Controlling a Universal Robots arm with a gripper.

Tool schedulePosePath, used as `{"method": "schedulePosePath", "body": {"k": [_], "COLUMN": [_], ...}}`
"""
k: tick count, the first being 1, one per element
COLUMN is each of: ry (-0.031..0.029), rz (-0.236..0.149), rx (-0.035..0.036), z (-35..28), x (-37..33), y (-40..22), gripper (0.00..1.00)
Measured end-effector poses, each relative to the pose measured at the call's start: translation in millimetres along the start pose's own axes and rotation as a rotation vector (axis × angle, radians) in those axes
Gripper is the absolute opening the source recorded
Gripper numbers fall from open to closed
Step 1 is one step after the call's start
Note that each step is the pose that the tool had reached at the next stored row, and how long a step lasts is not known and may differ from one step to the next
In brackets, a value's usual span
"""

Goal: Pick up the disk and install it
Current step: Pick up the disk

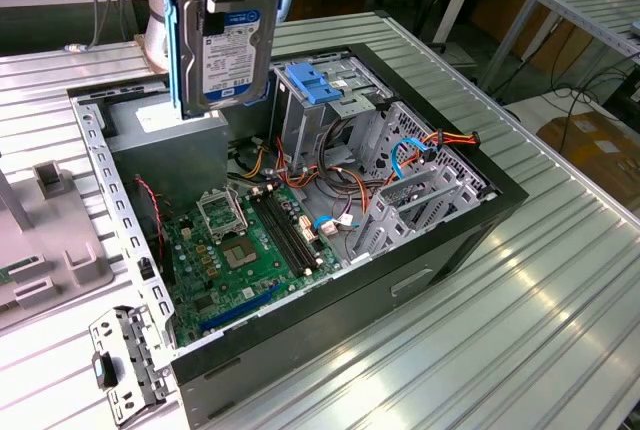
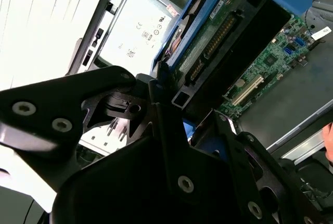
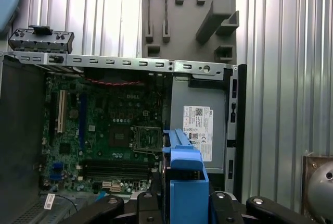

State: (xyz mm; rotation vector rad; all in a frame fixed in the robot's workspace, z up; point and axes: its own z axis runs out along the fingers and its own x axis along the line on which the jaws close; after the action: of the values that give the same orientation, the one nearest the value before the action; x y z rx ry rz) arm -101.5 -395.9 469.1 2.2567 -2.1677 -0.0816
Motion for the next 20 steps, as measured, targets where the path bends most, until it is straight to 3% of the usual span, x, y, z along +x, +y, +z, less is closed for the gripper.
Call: {"method": "schedulePosePath", "body": {"k": [10,20], "ry": [-0.0001,0.0000], "rz": [0.000,0.000], "rx": [0.0000,0.0000], "z": [-0.2,-0.6], "x": [2.2,12.6], "y": [-8.9,-11.7], "gripper": [0.37,0.37]}}
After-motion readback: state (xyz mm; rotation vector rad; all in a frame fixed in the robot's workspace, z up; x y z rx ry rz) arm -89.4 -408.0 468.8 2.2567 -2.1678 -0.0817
